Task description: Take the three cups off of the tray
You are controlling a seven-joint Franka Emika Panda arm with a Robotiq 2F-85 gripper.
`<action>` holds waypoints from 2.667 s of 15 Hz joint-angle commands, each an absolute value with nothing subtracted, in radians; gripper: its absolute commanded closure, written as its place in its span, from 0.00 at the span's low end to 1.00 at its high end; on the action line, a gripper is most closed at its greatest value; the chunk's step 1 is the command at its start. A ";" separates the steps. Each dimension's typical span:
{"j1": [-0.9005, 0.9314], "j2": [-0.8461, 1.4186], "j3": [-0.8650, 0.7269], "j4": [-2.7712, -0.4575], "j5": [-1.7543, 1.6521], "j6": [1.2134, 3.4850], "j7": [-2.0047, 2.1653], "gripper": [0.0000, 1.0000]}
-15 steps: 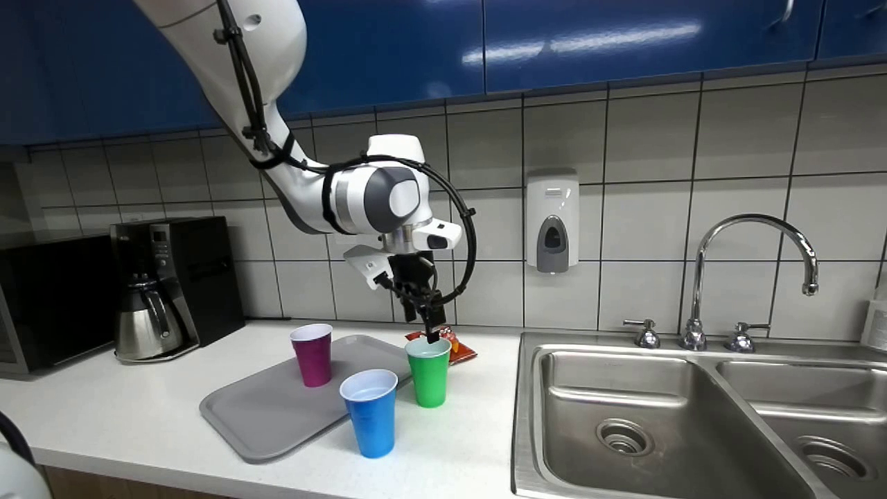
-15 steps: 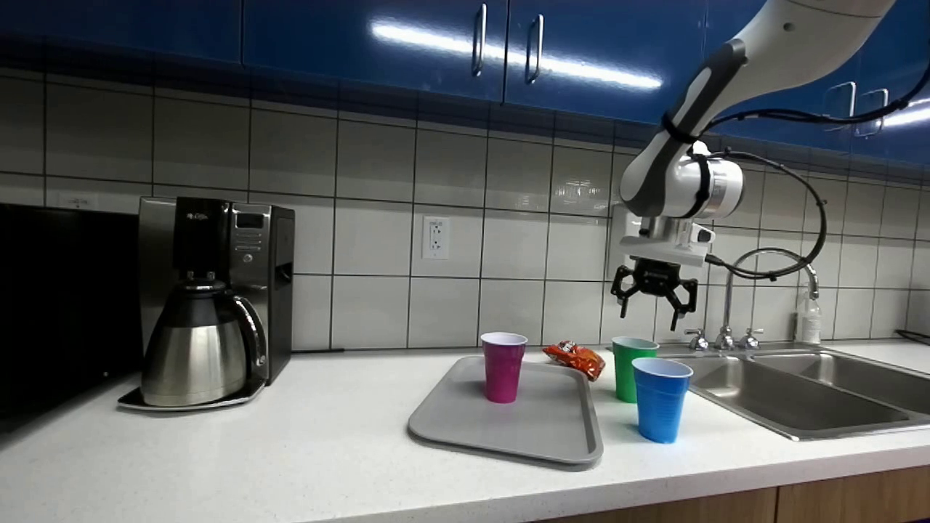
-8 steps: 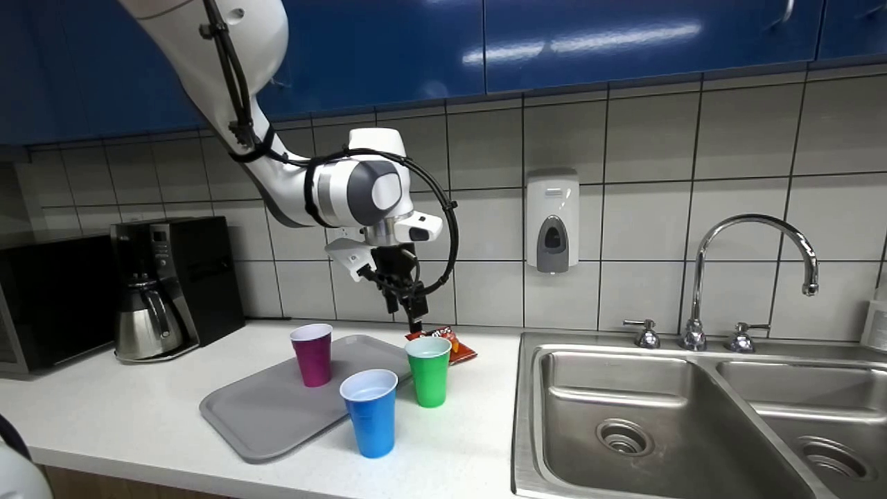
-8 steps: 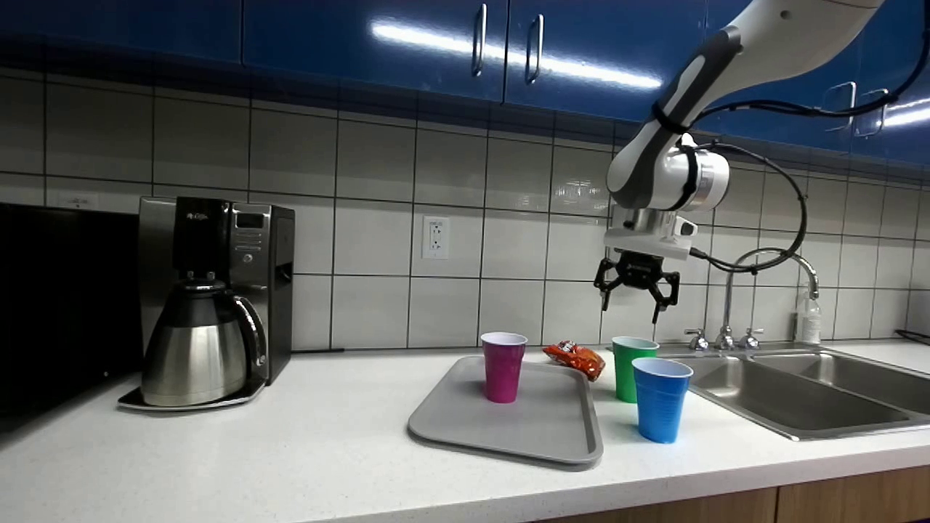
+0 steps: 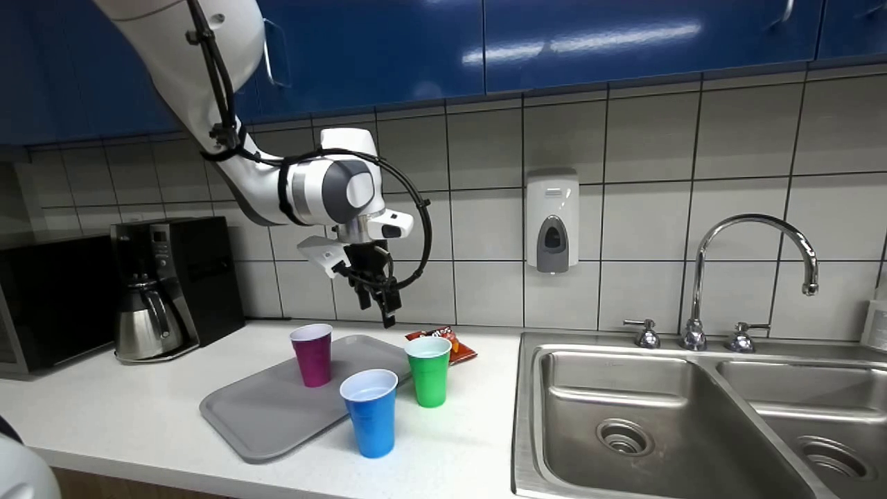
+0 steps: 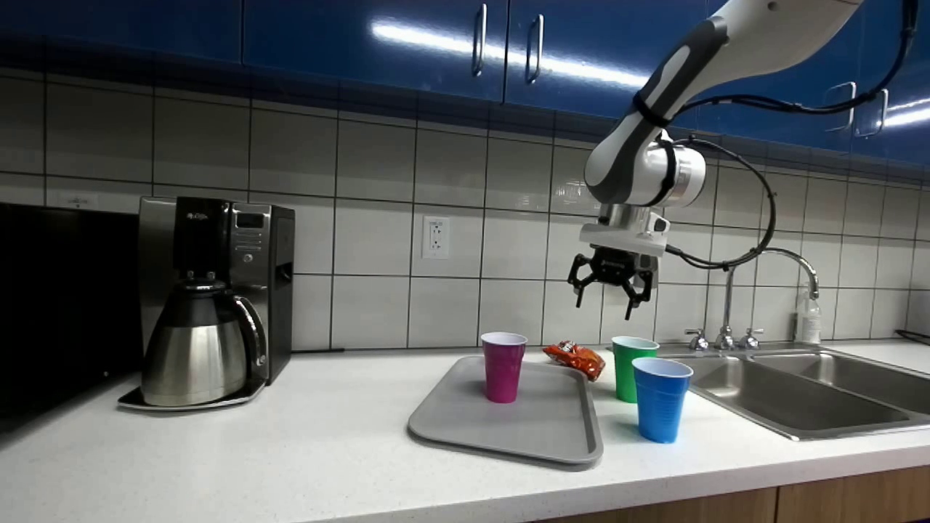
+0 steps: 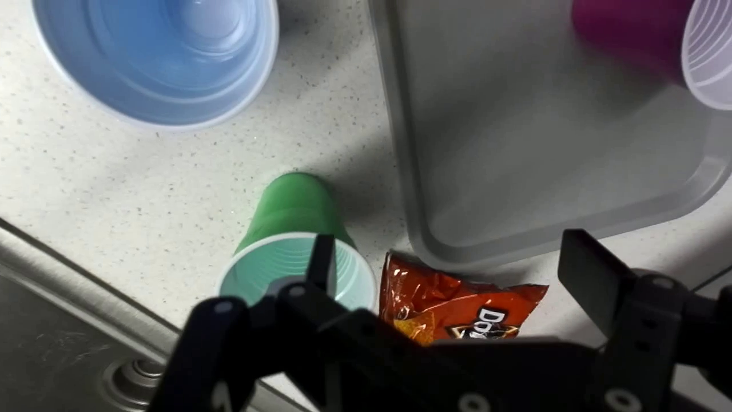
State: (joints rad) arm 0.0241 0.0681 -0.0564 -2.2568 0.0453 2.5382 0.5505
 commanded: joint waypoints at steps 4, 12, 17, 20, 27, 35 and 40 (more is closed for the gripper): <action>0.061 0.064 -0.011 -2.221 0.012 2.506 0.611 0.00; 0.109 0.098 0.018 -2.190 -0.050 2.492 0.717 0.00; 0.132 0.122 0.018 -2.163 -0.108 2.482 0.807 0.00; 0.145 0.138 0.018 -2.138 -0.146 2.466 0.862 0.00; 0.186 0.203 0.023 -2.072 -0.187 2.404 0.925 0.00; 0.220 0.275 0.017 -2.020 -0.179 2.369 0.935 0.00; 0.236 0.321 0.014 -1.982 -0.174 2.358 0.936 0.00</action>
State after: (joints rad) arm 0.2235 0.2871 0.0156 -2.0350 -0.1590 2.4043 0.8995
